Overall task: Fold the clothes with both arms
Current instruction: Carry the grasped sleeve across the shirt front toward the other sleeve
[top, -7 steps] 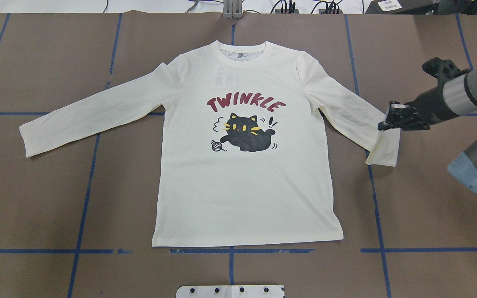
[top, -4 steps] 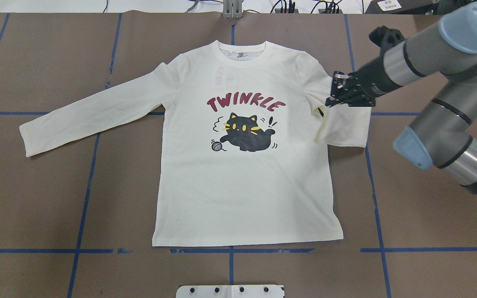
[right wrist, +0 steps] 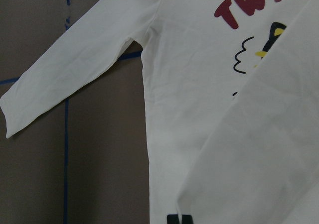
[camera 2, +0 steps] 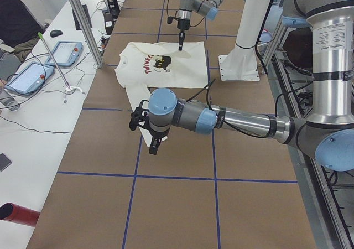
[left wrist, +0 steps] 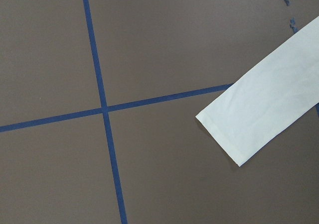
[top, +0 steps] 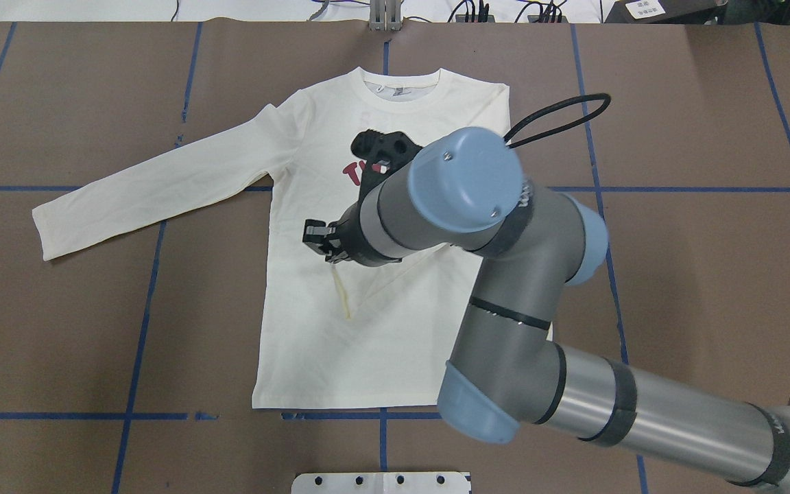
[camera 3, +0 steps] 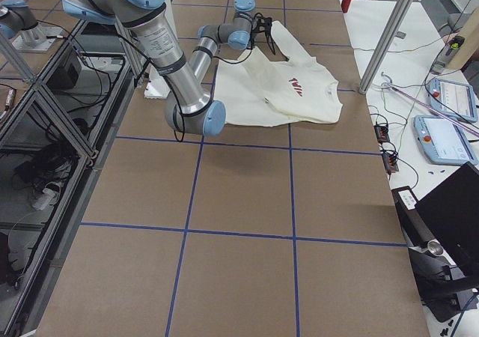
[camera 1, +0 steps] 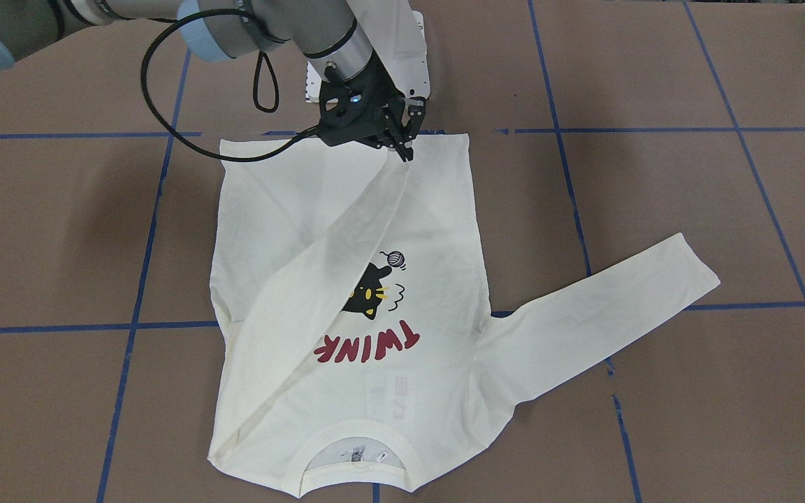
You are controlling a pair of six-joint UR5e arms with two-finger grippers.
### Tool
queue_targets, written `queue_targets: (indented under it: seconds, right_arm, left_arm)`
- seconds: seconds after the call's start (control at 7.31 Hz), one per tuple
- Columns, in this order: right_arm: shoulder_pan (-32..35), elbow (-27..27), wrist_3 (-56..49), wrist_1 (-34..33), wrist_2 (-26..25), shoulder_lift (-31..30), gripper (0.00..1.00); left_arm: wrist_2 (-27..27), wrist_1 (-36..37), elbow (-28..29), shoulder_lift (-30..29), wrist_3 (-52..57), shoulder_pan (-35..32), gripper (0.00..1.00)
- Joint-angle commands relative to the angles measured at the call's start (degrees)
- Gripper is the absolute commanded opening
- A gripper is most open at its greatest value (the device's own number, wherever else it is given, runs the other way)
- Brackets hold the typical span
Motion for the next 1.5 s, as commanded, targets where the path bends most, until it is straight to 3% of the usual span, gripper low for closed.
queue_targets:
  seconds: [0.0, 0.14, 0.27, 0.55, 0.82, 0.96, 1.09, 1.37]
  right_arm:
    - [-5.1, -12.1, -2.5, 0.1, -6.2, 9.4, 0.0]
    - [-6.1, -16.4, -2.5, 0.7, -8.8, 10.9, 0.25]
    - [-6.5, -18.0, -2.4, 0.7, -10.5, 10.9, 0.98]
    - [-6.4, -18.0, -1.2, 0.8, -10.8, 11.3, 0.99]
    - [-4.9, -13.2, 1.0, 0.2, -10.0, 9.3, 0.99]
    - [-2.2, -5.6, 2.1, 0.1, -7.1, 2.6, 0.99]
    - [2.0, 0.5, 2.1, 0.0, -2.6, -4.1, 0.99]
    - [11.8, 3.8, 1.4, 0.2, 6.4, -9.4, 0.99]
  left_arm:
    - [-0.1, 0.0, 0.0, 0.0, 0.0, 0.0, 1.0]
    - [0.0, 0.0, -0.1, 0.0, 0.0, 0.0, 1.0]
    - [-0.1, -0.1, 0.3, -0.3, 0.0, 0.1, 1.0]
    - [-0.1, -2.0, 1.3, -1.5, -1.9, 1.5, 1.0]
    - [-0.1, -12.9, 7.0, -3.7, -18.5, 6.2, 1.0]
    - [0.8, -17.7, 8.6, -4.2, -26.3, 12.2, 1.0]
    - [5.4, -20.1, 10.9, -4.9, -31.2, 16.1, 1.0]
    - [6.2, -25.6, 17.7, -8.0, -33.1, 18.4, 0.99]
